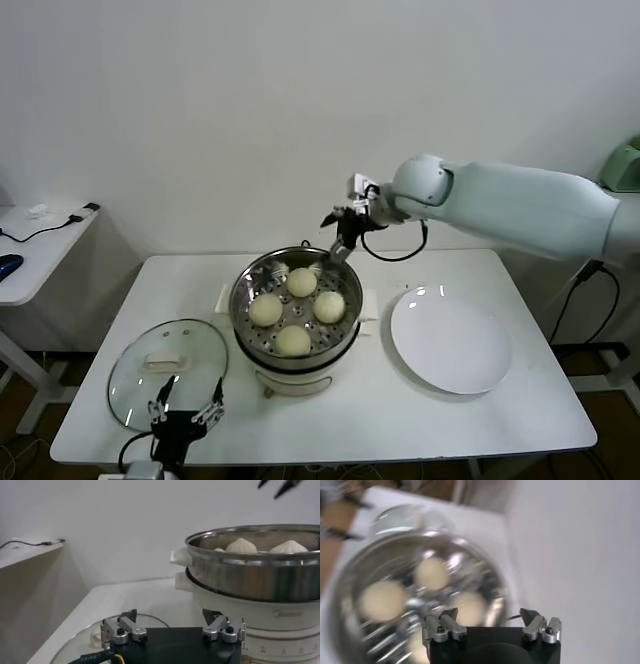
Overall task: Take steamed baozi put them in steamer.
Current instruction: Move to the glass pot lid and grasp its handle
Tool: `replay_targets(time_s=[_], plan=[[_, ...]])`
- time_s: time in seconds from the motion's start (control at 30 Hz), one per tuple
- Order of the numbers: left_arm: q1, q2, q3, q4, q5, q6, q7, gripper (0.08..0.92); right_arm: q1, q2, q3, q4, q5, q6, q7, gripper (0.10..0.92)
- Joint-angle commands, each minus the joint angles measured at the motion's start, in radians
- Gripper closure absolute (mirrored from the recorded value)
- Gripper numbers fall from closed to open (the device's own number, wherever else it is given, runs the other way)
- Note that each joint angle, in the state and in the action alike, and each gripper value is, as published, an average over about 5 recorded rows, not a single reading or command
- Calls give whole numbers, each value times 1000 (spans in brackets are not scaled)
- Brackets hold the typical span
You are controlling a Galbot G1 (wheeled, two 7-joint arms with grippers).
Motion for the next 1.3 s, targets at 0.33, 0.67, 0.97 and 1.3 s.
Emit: replay_targets(time_s=[0.33,0.67,0.97,1.3], plan=[[-66,25,-27,28,-15,-18,-10,177,-1258,-361,1352,203,-345,183,470,202],[-99,44,-28,96,48,-82,-33,177,-1884,-10,1897,287,-485,392,383,202],[-108,52,-34,123,88,-171,-55,177,-2047,259,1922,274,-546,585,368,203],[-134,105,-48,198,373,-226,-260,177,-2108,382,1884,253,-584,619,370,203]])
